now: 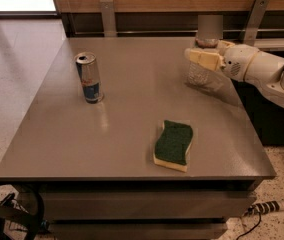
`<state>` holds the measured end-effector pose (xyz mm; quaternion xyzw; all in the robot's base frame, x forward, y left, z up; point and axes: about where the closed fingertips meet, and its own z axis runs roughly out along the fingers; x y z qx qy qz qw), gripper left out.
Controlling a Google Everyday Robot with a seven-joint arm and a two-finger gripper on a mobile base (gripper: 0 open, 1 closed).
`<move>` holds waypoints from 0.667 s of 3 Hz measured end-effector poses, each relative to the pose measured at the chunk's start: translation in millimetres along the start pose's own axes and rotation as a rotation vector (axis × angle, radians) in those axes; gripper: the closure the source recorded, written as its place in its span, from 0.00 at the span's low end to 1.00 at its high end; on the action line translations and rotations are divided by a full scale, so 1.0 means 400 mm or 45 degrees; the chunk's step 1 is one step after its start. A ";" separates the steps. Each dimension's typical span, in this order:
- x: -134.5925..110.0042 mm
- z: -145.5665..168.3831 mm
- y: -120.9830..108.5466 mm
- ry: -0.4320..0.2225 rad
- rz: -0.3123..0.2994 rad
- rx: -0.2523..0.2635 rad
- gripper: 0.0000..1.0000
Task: Knock water bottle over
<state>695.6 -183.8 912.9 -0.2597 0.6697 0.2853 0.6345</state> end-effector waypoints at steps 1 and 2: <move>-0.001 0.005 0.005 0.000 0.000 -0.005 0.59; -0.001 0.011 0.009 0.000 0.000 -0.011 0.82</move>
Offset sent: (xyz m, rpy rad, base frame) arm 0.0003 0.0030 0.0003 0.0003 -0.0002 0.0044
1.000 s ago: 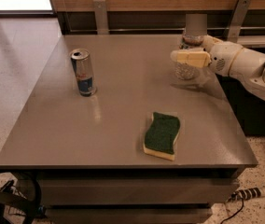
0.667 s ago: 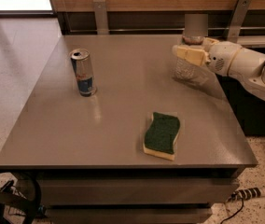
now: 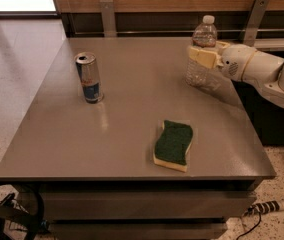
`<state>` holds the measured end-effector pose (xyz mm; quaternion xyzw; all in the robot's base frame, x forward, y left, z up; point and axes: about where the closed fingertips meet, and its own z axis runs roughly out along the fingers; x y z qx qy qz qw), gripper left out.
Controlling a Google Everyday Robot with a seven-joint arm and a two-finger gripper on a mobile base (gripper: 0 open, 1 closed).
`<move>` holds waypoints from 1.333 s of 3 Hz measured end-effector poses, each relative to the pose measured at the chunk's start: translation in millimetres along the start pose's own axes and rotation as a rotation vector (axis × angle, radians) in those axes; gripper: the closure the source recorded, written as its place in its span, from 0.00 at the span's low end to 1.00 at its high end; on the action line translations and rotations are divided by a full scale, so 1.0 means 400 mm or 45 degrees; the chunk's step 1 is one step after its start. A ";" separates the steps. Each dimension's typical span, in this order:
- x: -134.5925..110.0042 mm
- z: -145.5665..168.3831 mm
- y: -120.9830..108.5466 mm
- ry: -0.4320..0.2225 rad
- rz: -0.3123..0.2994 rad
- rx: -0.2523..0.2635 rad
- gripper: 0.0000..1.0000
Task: Knock water bottle over
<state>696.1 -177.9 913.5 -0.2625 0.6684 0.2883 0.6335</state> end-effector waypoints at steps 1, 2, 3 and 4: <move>-0.001 0.006 0.005 0.000 0.000 -0.006 1.00; -0.014 0.002 0.000 0.023 -0.014 0.001 1.00; -0.038 -0.017 -0.015 0.075 -0.045 0.022 1.00; -0.061 -0.040 -0.028 0.172 -0.085 0.032 1.00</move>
Offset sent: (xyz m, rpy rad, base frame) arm 0.0012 -0.0049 0.0067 -0.0244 0.0057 -0.0081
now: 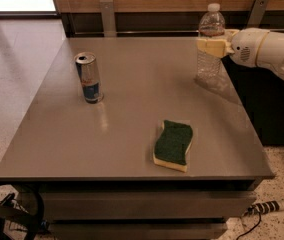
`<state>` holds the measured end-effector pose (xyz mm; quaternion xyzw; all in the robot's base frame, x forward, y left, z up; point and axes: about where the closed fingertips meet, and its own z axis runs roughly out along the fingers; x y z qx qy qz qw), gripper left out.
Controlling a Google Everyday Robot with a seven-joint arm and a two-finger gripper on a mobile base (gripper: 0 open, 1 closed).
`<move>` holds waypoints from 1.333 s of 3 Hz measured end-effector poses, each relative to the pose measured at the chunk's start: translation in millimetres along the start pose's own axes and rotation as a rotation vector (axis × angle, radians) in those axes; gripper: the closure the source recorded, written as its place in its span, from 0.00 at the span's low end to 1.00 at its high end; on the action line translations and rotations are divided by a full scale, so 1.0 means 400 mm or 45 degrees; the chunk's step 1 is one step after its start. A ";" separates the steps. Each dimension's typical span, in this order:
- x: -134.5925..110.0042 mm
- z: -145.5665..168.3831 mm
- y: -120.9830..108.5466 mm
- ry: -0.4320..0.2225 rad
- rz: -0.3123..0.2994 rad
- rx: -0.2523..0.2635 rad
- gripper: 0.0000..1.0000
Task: Knock water bottle over
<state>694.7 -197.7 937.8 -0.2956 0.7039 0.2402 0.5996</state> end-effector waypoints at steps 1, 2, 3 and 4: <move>-0.008 -0.020 -0.005 0.141 -0.053 -0.009 1.00; -0.004 -0.026 0.008 0.369 -0.142 -0.038 1.00; 0.018 -0.018 0.027 0.529 -0.229 -0.033 1.00; 0.035 -0.006 0.042 0.674 -0.314 -0.014 1.00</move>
Offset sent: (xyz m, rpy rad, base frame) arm -0.0175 -0.0136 0.0022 -0.4225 0.2021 0.0677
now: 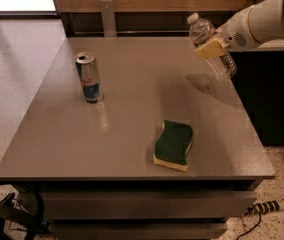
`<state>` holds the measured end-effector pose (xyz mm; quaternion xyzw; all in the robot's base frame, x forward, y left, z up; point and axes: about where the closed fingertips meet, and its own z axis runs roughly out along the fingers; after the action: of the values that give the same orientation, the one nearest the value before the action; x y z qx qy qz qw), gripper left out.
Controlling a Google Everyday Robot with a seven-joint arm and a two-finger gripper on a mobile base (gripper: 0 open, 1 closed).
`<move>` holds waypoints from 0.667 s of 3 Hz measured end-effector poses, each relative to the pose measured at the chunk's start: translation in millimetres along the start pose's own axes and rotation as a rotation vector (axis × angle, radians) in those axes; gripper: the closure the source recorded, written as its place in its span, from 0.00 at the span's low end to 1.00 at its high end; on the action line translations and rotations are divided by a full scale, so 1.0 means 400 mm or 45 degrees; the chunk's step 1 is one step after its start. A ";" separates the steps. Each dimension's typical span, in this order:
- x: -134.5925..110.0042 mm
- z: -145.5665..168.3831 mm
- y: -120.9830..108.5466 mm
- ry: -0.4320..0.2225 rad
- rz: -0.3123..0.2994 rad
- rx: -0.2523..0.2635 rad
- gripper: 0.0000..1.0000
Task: Knock water bottle over
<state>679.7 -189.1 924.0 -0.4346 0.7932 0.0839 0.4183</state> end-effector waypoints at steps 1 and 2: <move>0.011 0.034 0.012 0.133 -0.062 0.009 1.00; 0.040 0.081 0.014 0.236 -0.083 0.003 1.00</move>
Offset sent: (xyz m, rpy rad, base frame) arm 0.0190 0.0079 -0.0567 -0.2647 0.1309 -0.0161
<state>690.1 -179.5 890.4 -0.4657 0.8139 0.0286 0.3462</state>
